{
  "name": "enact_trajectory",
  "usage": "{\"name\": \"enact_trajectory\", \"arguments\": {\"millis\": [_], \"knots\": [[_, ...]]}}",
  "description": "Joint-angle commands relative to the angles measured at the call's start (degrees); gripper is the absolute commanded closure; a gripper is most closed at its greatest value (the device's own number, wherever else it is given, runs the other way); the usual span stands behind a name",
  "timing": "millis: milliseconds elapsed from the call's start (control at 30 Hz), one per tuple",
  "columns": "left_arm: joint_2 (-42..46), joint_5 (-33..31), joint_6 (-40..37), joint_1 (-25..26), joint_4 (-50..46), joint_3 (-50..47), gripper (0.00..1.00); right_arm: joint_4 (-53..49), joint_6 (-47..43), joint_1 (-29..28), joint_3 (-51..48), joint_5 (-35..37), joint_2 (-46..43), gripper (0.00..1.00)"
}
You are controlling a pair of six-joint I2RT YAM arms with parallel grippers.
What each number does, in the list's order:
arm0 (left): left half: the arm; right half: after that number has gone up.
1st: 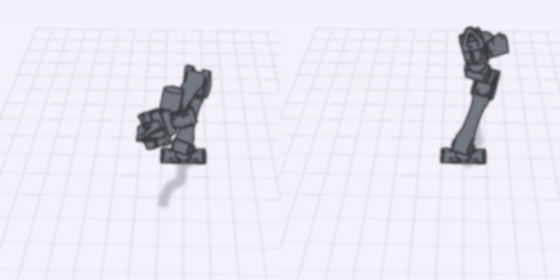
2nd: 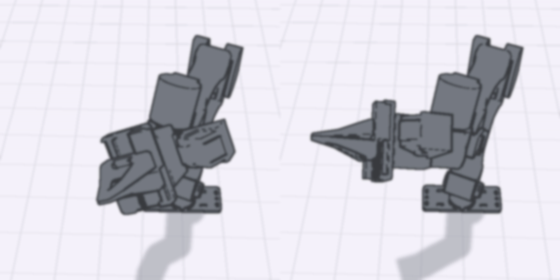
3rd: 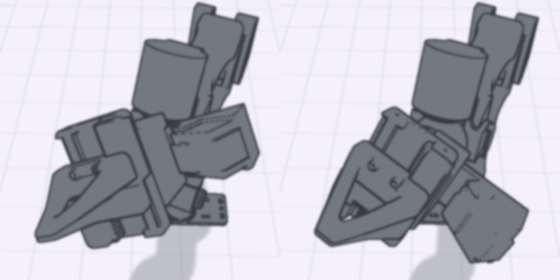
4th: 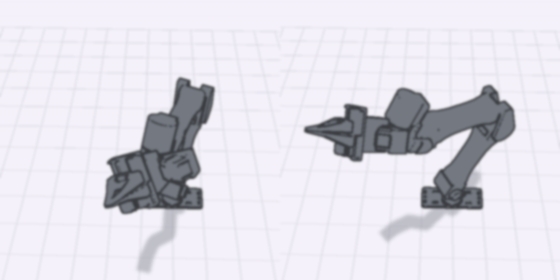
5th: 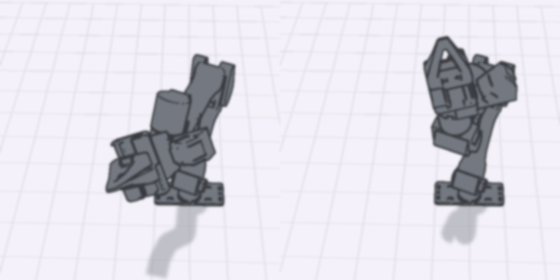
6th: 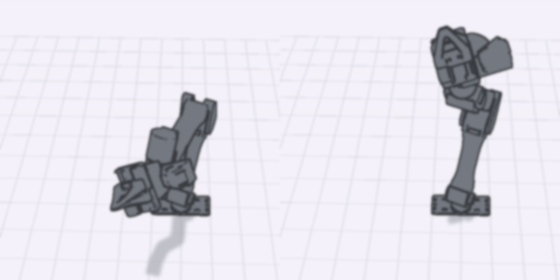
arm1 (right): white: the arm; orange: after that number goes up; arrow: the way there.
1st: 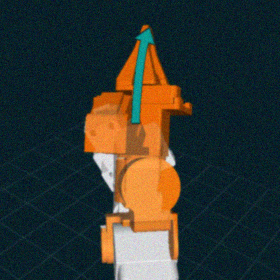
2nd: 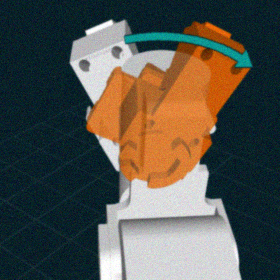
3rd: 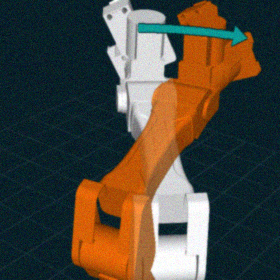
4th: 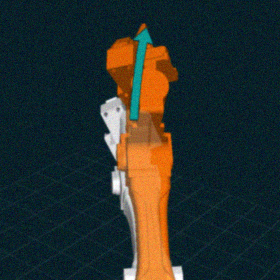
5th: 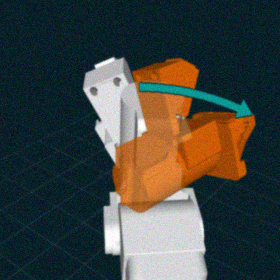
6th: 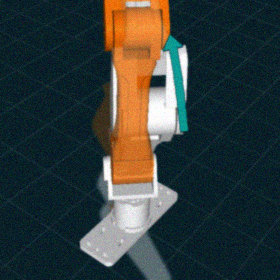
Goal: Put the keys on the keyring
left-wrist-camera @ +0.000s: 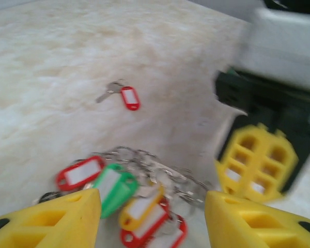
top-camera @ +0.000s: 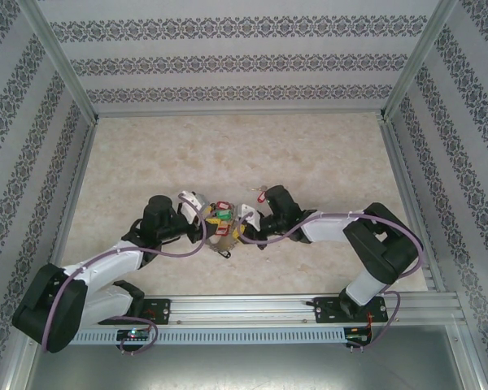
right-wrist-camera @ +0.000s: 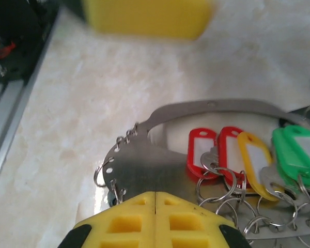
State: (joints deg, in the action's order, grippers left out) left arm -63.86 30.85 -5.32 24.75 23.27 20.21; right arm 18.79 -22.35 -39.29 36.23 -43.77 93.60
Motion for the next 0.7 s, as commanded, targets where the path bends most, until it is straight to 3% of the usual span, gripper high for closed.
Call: {"name": "enact_trajectory", "arguments": {"millis": [0,100,167,367,467,533,667], "knots": [[0.9,-6.9,4.1,0.0,-6.8,2.7,0.44,2.1,-2.6,-0.8,-2.5,7.5,1.8,1.00],[1.1,-9.4,9.4,-0.1,-8.5,3.1,0.44,2.3,-2.0,0.4,-2.2,12.4,3.1,1.00],[1.5,-12.1,12.4,-0.2,-8.8,2.5,0.44,3.3,0.2,2.0,-1.7,12.7,3.3,1.00],[2.8,-11.8,13.8,-0.3,-8.6,1.0,0.44,4.4,5.0,5.1,1.6,11.4,4.0,1.00],[3.6,-12.5,13.8,-0.3,-9.8,0.9,0.44,4.7,6.7,5.4,2.4,12.6,4.9,0.95],[4.1,-12.8,14.2,-0.4,-10.7,1.0,0.44,5.7,9.7,5.2,1.5,13.8,4.0,0.83],[5.6,-12.8,16.3,-0.3,-14.0,1.5,0.44,4.8,13.3,3.1,-2.9,19.4,-3.9,0.73]]}}
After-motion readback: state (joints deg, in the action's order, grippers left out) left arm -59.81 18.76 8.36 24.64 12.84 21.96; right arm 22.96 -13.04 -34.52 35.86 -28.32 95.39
